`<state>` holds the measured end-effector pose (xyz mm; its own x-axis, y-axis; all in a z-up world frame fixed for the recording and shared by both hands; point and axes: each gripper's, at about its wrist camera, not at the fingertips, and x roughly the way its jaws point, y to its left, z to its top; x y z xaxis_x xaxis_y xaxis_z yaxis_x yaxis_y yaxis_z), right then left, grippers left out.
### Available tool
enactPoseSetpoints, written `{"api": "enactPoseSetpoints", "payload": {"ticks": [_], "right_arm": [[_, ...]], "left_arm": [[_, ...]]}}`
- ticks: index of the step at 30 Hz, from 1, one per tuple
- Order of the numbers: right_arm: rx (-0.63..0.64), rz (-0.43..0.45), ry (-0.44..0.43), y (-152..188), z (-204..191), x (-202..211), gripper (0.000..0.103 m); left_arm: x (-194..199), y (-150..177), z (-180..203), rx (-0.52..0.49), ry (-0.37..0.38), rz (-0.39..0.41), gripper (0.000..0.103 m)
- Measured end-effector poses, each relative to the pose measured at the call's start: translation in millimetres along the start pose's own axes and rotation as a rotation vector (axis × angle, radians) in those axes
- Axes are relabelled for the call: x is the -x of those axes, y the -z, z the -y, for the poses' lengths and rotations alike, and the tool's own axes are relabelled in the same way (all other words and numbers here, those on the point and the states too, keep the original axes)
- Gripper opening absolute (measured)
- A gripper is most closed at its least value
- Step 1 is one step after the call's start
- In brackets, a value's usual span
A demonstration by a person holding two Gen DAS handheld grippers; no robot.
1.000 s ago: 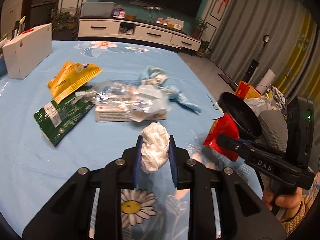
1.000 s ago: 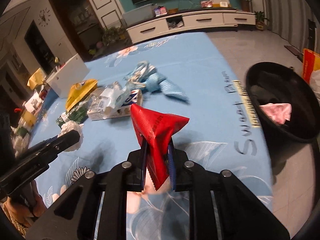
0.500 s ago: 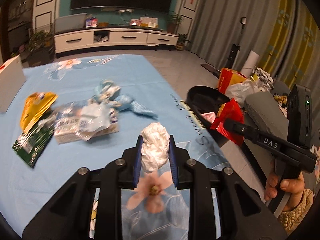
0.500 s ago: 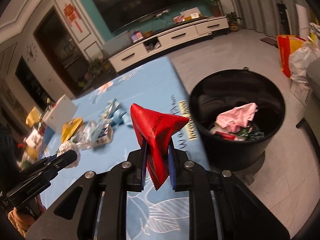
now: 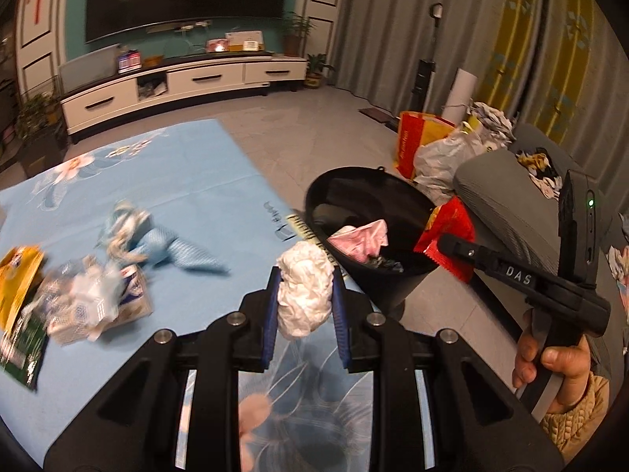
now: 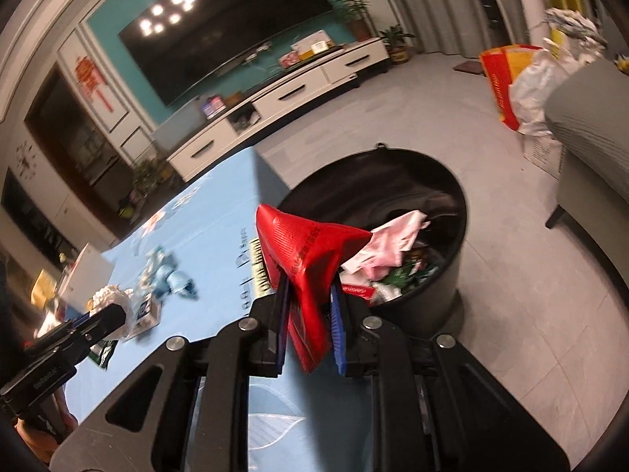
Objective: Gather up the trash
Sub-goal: 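Carry the tissue and red bag over the black bin and open both tools, then move both open tools back over the trash on the table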
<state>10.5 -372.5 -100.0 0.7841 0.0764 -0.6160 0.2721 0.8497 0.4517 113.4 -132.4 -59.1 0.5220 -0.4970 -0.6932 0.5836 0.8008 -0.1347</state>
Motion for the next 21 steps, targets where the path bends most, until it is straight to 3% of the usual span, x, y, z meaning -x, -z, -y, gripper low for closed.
{"api": "enactPoseSetpoints", "payload": {"ticks": [9, 16, 19, 21], "right_arm": [[-0.050, 0.017, 0.026, -21.9, 30.5, -20.8, 0.022], [-0.054, 0.009, 0.056, -31.6, 44.8, -39.6, 0.033], [-0.058, -0.001, 0.071, -34.7, 52.4, -46.3, 0.047], [-0.070, -0.011, 0.076, -36.0, 57.0, -50.4, 0.053]], "left_arm": [[-65.2, -48.2, 36.1, -0.048, 0.098, -0.029, 0.025], [-117.5, -65.0, 54.1, -0.057, 0.120, -0.071, 0.031], [-132.8, -66.4, 55.8, -0.049, 0.117, -0.087, 0.044], [-137.0, -67.1, 54.7, -0.044, 0.125, -0.092, 0.063]]}}
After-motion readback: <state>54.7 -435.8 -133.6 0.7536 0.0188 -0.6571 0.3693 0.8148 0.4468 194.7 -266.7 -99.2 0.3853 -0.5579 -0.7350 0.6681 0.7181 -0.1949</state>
